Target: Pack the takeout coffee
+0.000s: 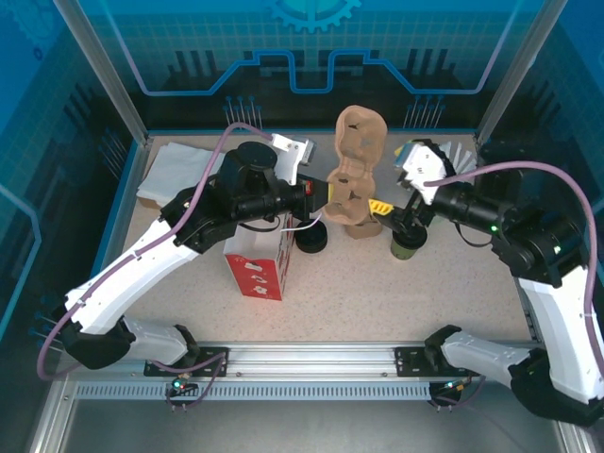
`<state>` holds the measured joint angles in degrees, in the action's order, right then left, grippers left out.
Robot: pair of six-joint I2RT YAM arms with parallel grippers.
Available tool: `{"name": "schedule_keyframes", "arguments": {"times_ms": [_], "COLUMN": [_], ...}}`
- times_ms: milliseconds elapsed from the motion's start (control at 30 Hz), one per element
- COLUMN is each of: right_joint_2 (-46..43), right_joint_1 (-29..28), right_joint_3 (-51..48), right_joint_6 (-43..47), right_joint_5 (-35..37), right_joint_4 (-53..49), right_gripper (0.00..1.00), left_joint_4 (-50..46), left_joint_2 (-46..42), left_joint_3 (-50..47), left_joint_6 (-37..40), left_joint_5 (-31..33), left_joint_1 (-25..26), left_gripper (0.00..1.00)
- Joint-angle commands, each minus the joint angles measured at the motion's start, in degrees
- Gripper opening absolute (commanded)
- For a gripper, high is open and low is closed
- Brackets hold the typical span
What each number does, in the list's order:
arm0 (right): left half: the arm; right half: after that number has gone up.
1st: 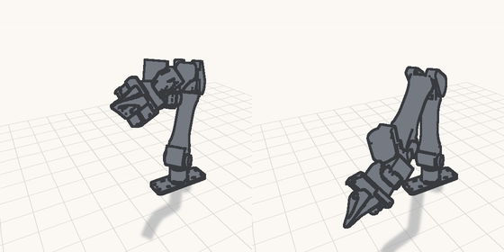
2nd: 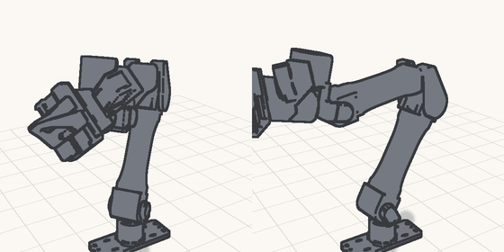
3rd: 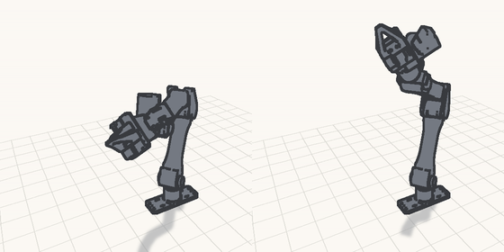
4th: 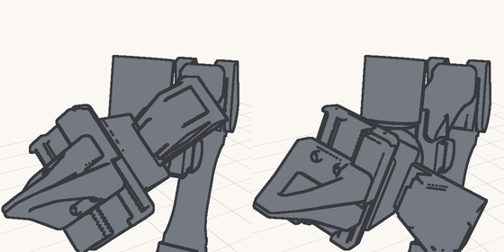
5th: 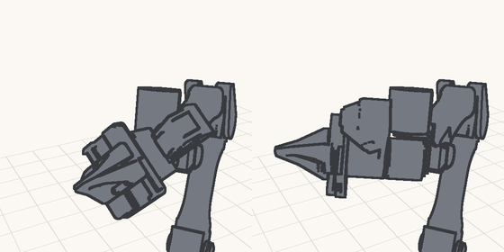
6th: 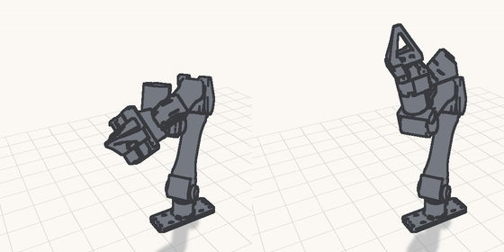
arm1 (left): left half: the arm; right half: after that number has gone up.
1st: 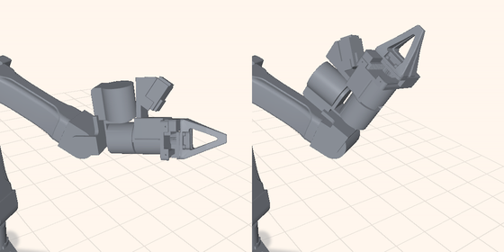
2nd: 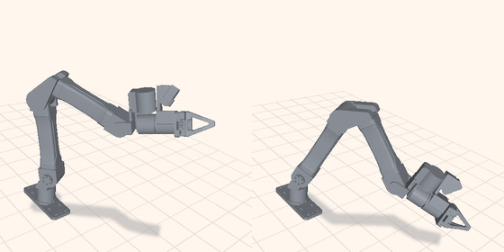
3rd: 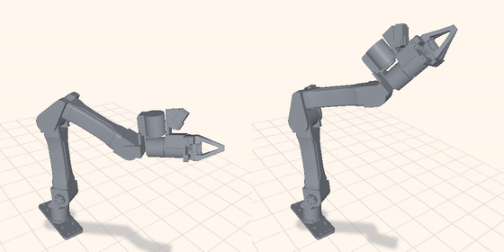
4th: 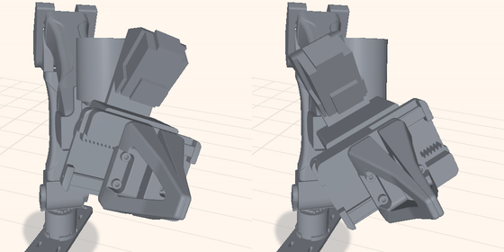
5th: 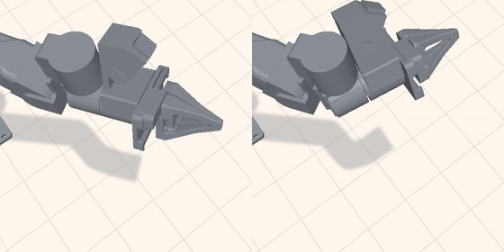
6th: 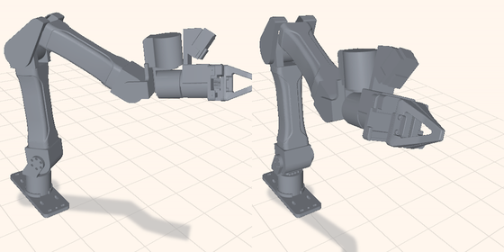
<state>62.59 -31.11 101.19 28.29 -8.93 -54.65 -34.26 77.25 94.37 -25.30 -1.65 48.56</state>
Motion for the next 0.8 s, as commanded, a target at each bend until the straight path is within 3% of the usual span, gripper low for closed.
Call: {"name": "schedule_keyframes", "arguments": {"times_ms": [0,300,767], "right_joint_2": [3.9,11.4,14.1], "right_joint_1": [-4.7,-6.8,-6.8], "right_joint_3": [1.7,5.3,5.9], "right_joint_6": [8.9,11.2,10.1], "right_joint_5": [12.7,17.1,14.9], "right_joint_4": [-3.9,-3.8,-5.0], "right_gripper": [0.91,0.83,0.4], "left_joint_4": [1.0,1.0,-0.6], "left_joint_2": [-1.1,-1.0,-1.2], "left_joint_3": [0.0,-0.1,0.4], "left_joint_6": [1.2,1.4,2.4], "left_joint_5": [1.0,0.3,2.2], "left_joint_1": [0.7,1.2,1.2], "left_gripper": [0.0,0.0,0.03]}}
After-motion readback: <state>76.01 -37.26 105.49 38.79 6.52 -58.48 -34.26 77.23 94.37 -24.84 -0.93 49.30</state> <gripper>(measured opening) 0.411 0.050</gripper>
